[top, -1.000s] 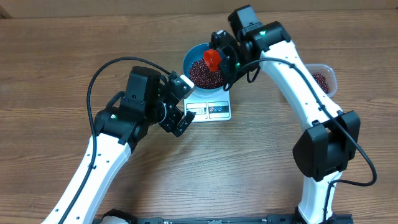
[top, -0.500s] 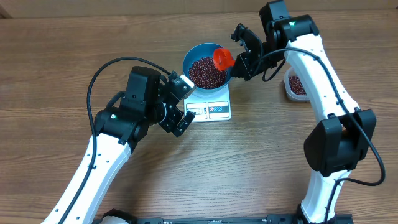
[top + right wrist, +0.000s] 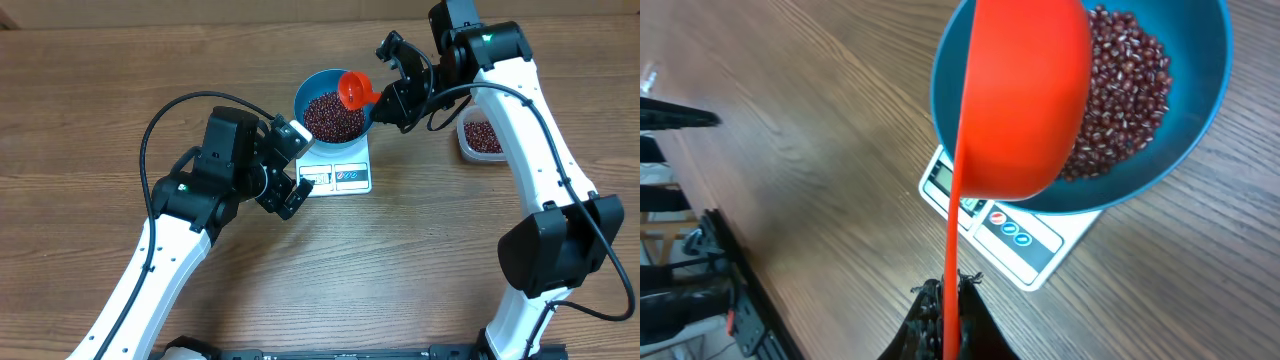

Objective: Scoop item into bowl and weigh 150g on scale
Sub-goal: 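Move the empty red scoop right back to the bean tub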

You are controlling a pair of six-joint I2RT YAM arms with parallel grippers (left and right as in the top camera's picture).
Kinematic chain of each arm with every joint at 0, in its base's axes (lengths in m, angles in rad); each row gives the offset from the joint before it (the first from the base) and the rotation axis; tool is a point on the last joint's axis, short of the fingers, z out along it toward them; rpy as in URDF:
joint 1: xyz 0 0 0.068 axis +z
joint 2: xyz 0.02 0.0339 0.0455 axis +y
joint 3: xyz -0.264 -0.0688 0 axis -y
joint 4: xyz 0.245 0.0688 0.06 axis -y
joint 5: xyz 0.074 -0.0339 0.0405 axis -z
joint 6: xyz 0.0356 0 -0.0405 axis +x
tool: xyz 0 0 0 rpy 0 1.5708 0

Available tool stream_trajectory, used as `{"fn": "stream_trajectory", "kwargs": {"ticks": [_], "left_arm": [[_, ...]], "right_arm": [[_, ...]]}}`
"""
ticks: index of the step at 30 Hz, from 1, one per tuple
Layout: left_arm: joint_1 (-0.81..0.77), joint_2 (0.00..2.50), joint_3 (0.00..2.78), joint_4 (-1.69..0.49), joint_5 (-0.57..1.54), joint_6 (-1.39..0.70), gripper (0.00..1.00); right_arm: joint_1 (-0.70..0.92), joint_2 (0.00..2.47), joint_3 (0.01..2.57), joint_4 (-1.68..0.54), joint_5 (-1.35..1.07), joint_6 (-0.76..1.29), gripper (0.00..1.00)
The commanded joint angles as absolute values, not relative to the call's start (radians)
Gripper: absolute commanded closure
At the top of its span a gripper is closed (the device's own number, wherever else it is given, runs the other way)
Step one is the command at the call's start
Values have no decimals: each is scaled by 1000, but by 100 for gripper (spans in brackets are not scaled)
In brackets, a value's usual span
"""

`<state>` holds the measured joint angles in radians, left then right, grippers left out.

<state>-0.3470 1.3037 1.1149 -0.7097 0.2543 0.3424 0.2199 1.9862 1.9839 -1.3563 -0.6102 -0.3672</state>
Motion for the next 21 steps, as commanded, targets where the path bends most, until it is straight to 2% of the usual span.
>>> {"fn": "stream_trajectory", "kwargs": {"ticks": [1, 8, 13, 17, 21], "left_arm": [[-354, 1308, 1113, -706, 255, 333, 1], [-354, 1308, 1113, -706, 255, 333, 1], [-354, 1308, 1113, -706, 255, 333, 1], [-354, 1308, 1113, -706, 255, 333, 1], [-354, 1308, 1113, -706, 255, 333, 0]], "right_arm": [[162, 1905, 2017, -1385, -734, -394, 96], [33, 1828, 2017, -1495, -799, -448, 96], [-136, 1806, 2017, -1589, -788, -447, 96], [-236, 1807, 2012, -1637, -676, -429, 96], [-271, 1807, 1980, -1614, -432, -275, 96]]}}
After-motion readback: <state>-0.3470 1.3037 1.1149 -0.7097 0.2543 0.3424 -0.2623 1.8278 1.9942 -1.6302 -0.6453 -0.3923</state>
